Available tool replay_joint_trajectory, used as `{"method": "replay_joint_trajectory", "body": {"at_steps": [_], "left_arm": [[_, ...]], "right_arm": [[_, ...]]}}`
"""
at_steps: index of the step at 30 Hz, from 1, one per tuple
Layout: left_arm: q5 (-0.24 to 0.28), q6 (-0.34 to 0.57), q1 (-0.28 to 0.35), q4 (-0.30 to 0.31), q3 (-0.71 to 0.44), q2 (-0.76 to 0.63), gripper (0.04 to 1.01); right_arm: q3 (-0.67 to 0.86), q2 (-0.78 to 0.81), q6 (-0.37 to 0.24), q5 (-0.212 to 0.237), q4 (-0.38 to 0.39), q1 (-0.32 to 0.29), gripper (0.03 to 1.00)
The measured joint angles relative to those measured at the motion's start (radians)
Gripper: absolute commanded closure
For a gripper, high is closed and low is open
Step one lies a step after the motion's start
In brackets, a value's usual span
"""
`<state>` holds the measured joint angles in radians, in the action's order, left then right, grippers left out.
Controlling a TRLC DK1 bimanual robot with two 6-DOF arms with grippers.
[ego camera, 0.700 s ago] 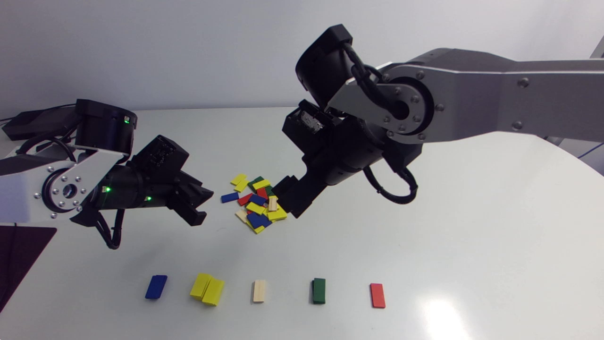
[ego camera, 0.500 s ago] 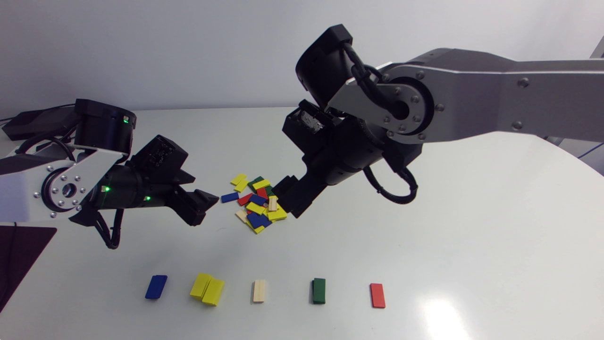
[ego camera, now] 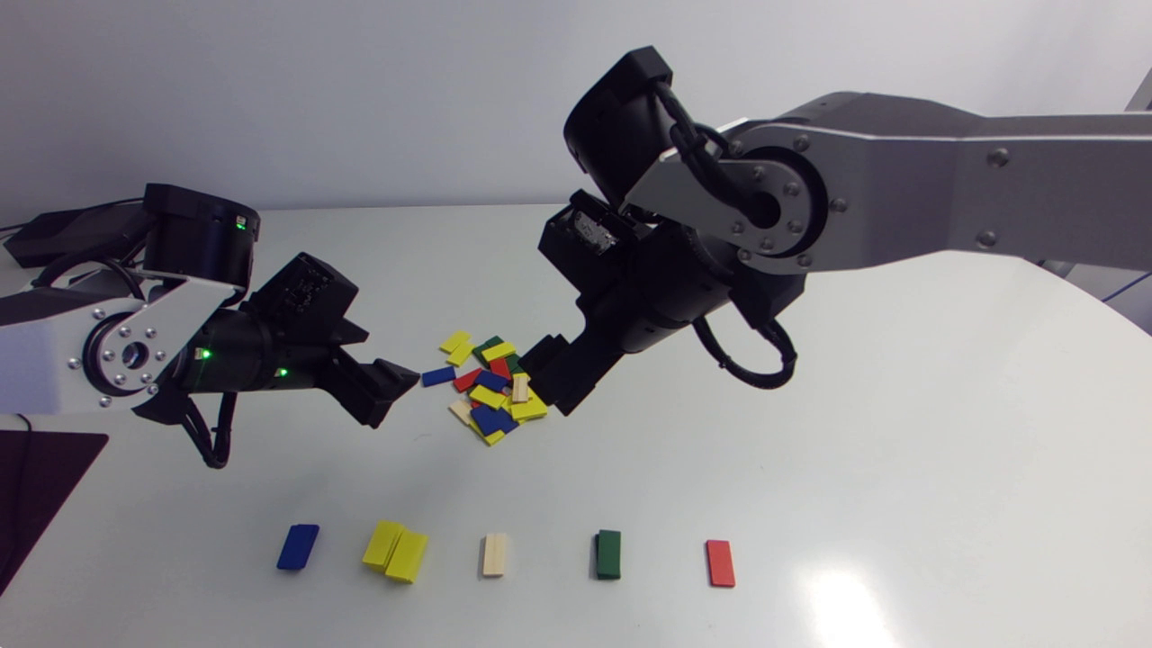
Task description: Take domino bricks one by one from the mixed stack on the table and place each onto the existing stack of the same color.
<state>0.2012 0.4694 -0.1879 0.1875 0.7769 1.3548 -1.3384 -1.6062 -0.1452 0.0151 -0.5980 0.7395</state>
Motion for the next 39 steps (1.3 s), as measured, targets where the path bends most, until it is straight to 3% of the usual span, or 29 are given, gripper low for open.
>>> {"method": "replay_joint_trajectory", "body": {"at_steps": [13,26,39], "left_arm": [[0.000,0.000,0.018,-0.010,0.064,0.090,0.043],[0.002,-0.016,0.035,-0.047,0.208,0.291,0.048],[0.042,-0.019,0.082,-0.086,0.378,0.531,0.048]], "right_arm": [[0.000,0.000,0.000,0.000,0.000,0.000,0.066],[0.000,0.000,0.000,0.000,0.000,0.000,0.066],[0.000,0.000,0.000,0.000,0.000,0.000,0.066]]}}
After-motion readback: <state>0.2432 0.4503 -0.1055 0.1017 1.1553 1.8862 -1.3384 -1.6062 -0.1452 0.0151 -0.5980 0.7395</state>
